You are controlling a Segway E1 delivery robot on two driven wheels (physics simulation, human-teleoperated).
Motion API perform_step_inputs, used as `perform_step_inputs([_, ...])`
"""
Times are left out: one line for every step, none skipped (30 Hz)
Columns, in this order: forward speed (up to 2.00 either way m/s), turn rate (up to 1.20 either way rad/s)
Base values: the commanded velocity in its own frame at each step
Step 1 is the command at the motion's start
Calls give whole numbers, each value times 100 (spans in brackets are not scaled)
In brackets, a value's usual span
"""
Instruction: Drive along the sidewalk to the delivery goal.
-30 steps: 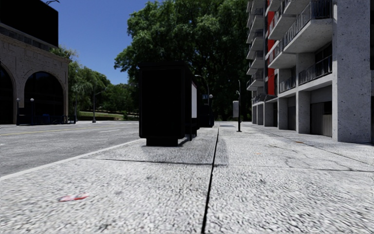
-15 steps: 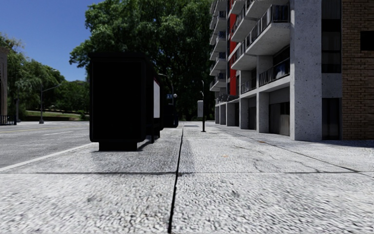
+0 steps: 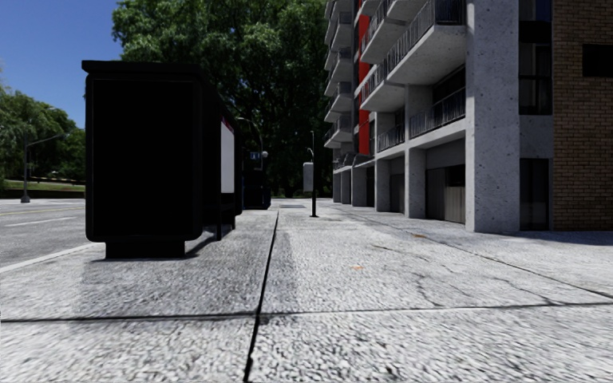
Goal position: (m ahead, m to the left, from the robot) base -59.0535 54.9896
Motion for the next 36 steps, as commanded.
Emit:
perform_step_inputs([138,-22])
perform_step_inputs([139,-22])
perform_step_inputs([142,-22])
perform_step_inputs([144,-22])
perform_step_inputs([145,-22])
perform_step_inputs([145,-22])
perform_step_inputs([145,-22])
perform_step_inputs([145,-22])
perform_step_inputs([146,-22])
perform_step_inputs([146,-22])
perform_step_inputs([146,-22])
perform_step_inputs([146,-22])
perform_step_inputs([146,-22])
perform_step_inputs([146,-22])
perform_step_inputs([146,-22])
perform_step_inputs([146,-23])
perform_step_inputs([146,-23])
perform_step_inputs([146,-23])
perform_step_inputs([150,-23])
perform_step_inputs([156,-23])
perform_step_inputs([161,-23])
perform_step_inputs([161,-23])
perform_step_inputs([162,-23])
perform_step_inputs([163,-23])
perform_step_inputs([164,-23])
perform_step_inputs([167,-23])
perform_step_inputs([171,-23])
perform_step_inputs([171,-23])
perform_step_inputs([176,-23])
perform_step_inputs([200,-23])
perform_step_inputs([200,-23])
perform_step_inputs([200,-23])
perform_step_inputs([200,-23])
perform_step_inputs([200,-23])
perform_step_inputs([200,-23])
perform_step_inputs([200,-23])
